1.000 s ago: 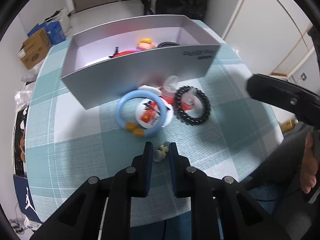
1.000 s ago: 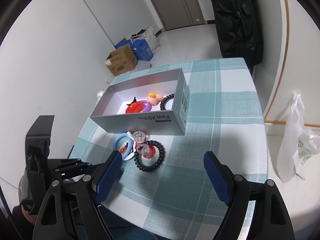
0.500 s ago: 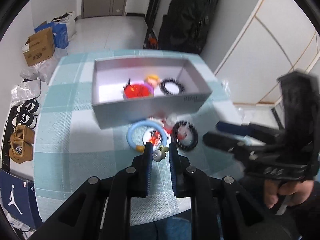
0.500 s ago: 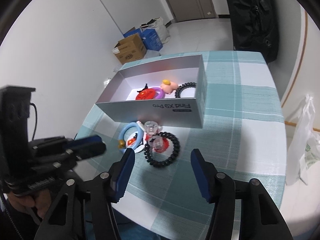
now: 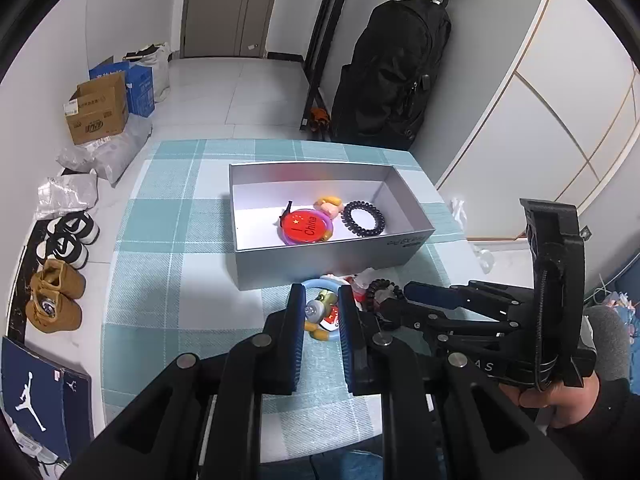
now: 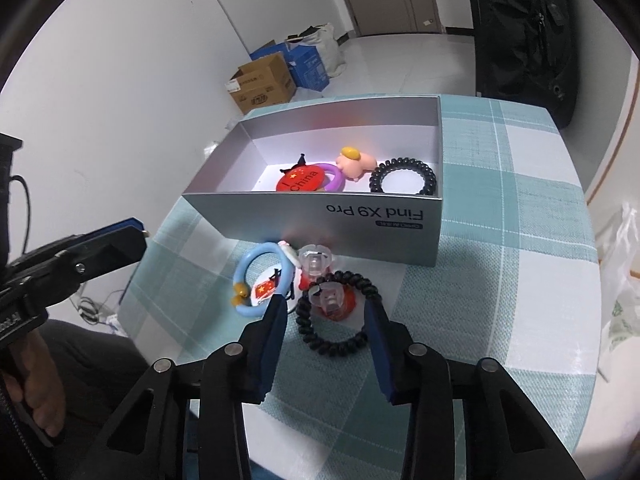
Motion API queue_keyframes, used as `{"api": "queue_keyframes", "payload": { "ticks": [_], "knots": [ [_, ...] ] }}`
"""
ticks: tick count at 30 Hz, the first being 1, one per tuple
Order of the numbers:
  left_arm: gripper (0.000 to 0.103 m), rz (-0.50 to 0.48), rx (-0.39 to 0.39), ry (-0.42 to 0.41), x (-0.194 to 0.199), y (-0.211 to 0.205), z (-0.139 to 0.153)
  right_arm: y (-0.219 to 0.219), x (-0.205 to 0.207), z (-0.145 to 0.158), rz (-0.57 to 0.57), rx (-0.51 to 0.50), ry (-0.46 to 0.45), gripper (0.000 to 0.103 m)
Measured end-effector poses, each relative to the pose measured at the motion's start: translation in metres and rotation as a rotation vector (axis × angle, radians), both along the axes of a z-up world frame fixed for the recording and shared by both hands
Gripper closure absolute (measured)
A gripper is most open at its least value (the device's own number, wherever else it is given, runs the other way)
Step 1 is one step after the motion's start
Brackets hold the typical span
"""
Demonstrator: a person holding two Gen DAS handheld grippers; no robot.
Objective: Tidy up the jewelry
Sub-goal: 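Lift the figurine with the left gripper while the right gripper lowers toward the black hair tie, then carry the figurine into the silver box with the left gripper and open it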
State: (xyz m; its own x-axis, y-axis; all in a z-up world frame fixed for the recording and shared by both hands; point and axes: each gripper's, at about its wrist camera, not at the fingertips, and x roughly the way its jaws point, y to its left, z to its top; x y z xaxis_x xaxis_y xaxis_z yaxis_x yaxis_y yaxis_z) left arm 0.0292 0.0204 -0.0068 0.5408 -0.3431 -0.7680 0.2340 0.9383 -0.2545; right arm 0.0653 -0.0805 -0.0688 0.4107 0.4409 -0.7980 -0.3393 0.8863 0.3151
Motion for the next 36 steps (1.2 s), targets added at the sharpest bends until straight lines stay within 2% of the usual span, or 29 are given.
{"api": "queue_keyframes", "payload": {
  "ticks": [5,9,18,21,32,36],
  "knots": [
    [0.092,0.0,0.015,-0.003,0.001,0.002,0.0,0.005,0.004,0.0,-0.004,-0.012,-0.009,0.073],
    [0.092,0.008,0.01,-0.001,0.003,0.006,0.0,0.013,0.008,-0.003,0.005,-0.035,-0.003,0.085],
    [0.092,0.031,-0.045,0.026,0.007,0.013,-0.001,0.011,0.008,0.002,-0.008,-0.022,-0.016,0.085],
    [0.092,0.039,-0.013,0.012,0.008,0.011,-0.001,0.01,0.007,0.007,-0.01,-0.017,-0.031,0.085],
    [0.092,0.052,-0.029,0.0,0.012,0.009,0.003,-0.001,-0.002,0.026,-0.017,0.048,-0.072,0.085],
    [0.092,0.065,-0.003,-0.015,0.016,0.005,0.005,-0.006,-0.002,0.033,-0.022,0.085,-0.083,0.085]
  ]
}}
